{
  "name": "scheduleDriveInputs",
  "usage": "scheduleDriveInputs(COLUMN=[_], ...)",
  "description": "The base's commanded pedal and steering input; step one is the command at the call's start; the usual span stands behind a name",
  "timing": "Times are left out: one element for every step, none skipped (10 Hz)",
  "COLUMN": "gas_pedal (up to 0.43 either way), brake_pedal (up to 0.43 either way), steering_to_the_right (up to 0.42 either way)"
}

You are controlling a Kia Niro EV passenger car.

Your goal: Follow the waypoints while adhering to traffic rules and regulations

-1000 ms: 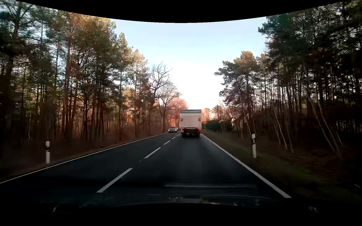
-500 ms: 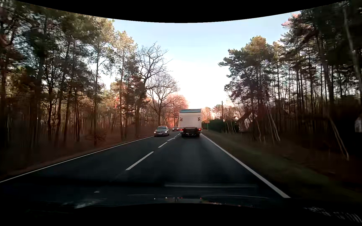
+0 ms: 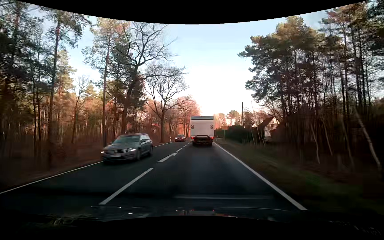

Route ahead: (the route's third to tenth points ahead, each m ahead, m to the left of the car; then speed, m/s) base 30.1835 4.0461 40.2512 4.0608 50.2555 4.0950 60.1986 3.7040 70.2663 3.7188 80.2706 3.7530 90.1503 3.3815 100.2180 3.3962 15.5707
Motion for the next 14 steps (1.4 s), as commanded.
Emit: scheduleDriveInputs(gas_pedal=[0.0, 0.0, 0.0, 0.0, 0.0, 0.0, 0.0, 0.0, 0.0, 0.0, 0.0, 0.0, 0.0, 0.0], brake_pedal=[0.0, 0.0, 0.0, 0.0, 0.0, 0.0, 0.0, 0.0, 0.0, 0.0, 0.0, 0.0, 0.0, 0.0], steering_to_the_right=[-0.003, -0.003, -0.002, -0.003, -0.002, -0.003, -0.002, -0.003, -0.003, -0.003, -0.003, -0.003, -0.003, -0.003])
